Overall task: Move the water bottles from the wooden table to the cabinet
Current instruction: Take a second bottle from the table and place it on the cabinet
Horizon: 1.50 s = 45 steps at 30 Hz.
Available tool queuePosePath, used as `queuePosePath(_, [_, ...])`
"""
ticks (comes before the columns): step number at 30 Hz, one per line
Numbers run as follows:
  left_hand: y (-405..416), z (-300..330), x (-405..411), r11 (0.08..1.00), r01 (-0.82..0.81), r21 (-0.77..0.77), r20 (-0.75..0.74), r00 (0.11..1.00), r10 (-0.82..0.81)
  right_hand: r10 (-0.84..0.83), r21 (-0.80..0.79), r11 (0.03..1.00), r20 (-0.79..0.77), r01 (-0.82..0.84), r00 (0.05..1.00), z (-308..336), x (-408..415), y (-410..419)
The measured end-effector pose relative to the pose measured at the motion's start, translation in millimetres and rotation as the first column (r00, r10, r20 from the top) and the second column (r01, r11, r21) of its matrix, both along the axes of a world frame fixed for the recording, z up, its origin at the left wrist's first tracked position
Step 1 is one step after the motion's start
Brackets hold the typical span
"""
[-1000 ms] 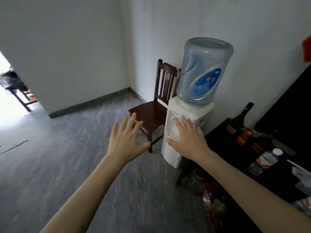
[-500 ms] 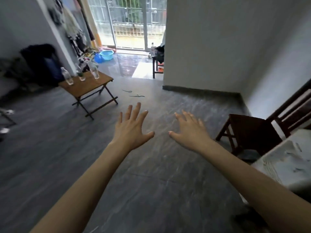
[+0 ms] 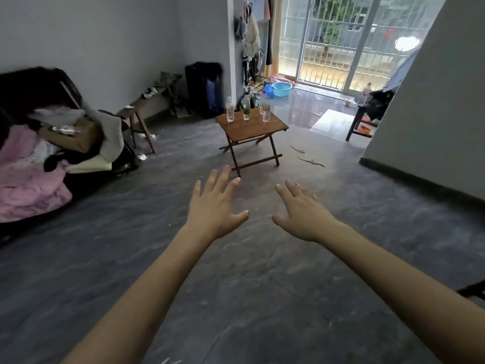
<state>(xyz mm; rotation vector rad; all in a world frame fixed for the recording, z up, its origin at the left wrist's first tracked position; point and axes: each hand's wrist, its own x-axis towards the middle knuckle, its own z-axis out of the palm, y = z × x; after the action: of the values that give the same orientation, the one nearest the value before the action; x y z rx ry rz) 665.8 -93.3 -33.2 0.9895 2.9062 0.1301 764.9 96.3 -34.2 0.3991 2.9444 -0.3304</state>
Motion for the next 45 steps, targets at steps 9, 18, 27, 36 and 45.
queuePosePath(9, [-51, -12, -74, 0.99, -0.139, 0.004, 0.062, 0.988, 0.139, 0.134, -0.012, 0.991, 0.004, -0.134, 0.991, -6, -100, -42])
queuePosePath(18, [-22, -20, -186, 0.982, -0.188, 0.017, 0.059, 0.981, 0.187, 0.164, -0.031, 0.986, -0.002, -0.164, 0.986, -23, -222, -17])
queuePosePath(27, [34, 3, -321, 0.969, -0.248, -0.008, 0.049, 0.968, 0.248, 0.193, -0.062, 0.979, -0.061, -0.197, 0.979, -4, -375, 41])
queuePosePath(36, [47, 1, -442, 0.95, -0.312, -0.011, 0.084, 0.947, 0.311, 0.226, -0.09, 0.969, -0.074, -0.232, 0.971, 4, -510, 47])
queuePosePath(45, [23, 10, -610, 0.951, -0.305, -0.053, 0.051, 0.95, 0.307, 0.219, -0.092, 0.969, -0.094, -0.228, 0.971, 17, -685, 45])
